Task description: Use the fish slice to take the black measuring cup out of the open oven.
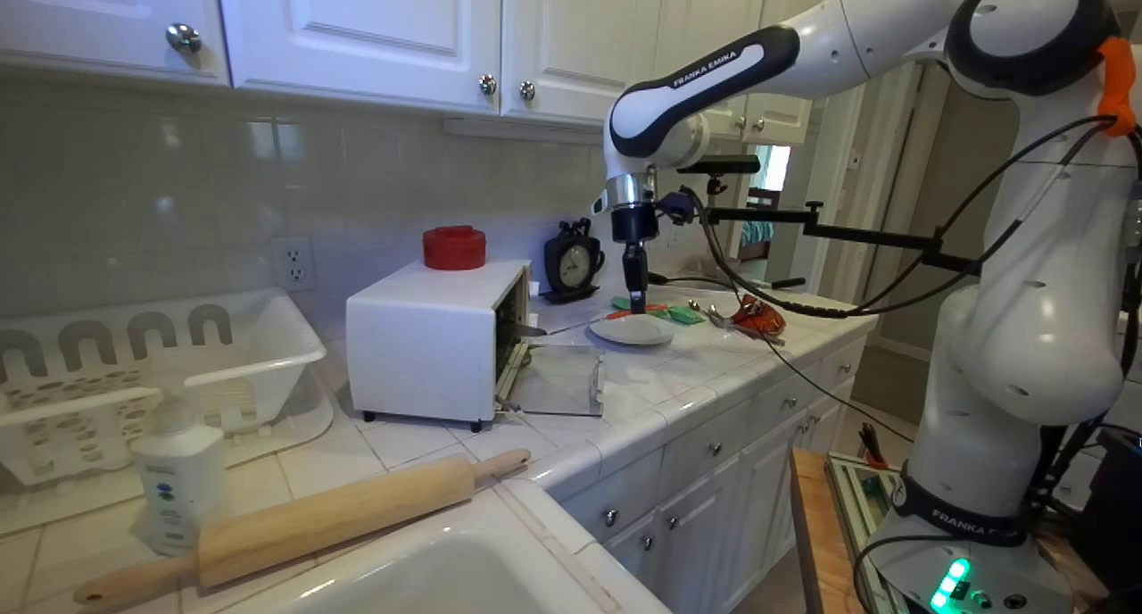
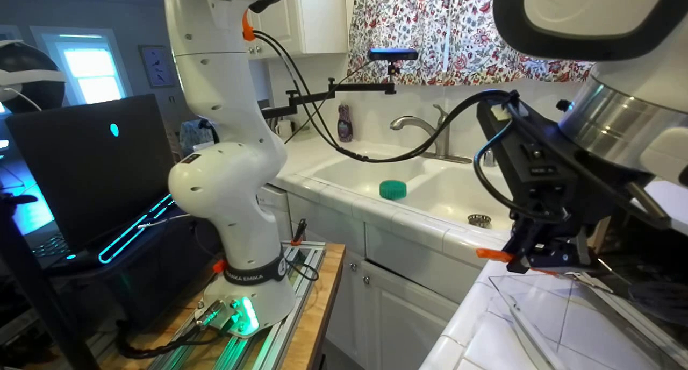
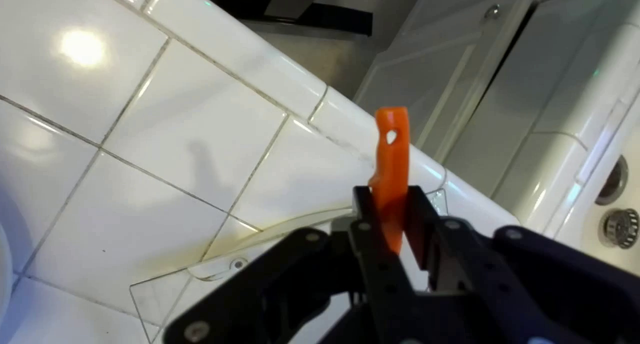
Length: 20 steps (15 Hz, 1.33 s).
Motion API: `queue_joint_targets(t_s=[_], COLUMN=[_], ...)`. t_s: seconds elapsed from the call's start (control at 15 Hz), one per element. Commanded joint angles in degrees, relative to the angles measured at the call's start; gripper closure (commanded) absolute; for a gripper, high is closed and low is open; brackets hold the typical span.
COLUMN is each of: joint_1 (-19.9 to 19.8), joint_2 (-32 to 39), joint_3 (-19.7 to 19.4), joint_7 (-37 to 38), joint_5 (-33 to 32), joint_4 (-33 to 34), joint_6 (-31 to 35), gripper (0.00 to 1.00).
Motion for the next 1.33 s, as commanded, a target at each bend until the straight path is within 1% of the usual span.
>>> queue_joint_targets(t_s=[0.0,0.33,0.53,1.0,1.27], joint_1=[-1.77,-1.63,-1.68,-1.04,-1.33], joint_2=[5.02,8.12,9.01,6.92,7.28], joint_3=[0.67,2.24,3.10,4.95,5.31], joint_7=[3.16,9.83,11.58,11.73,11.46], joint_5=[5.49,3.76,3.87,3.16,3.49], joint_4=[5.37,7.56,8.58,7.52,8.21], joint_6=[-1.83,-2.09,-3.23,-3.66,-3.69], gripper=[0.95,0.95,0.95,0.95,0.95])
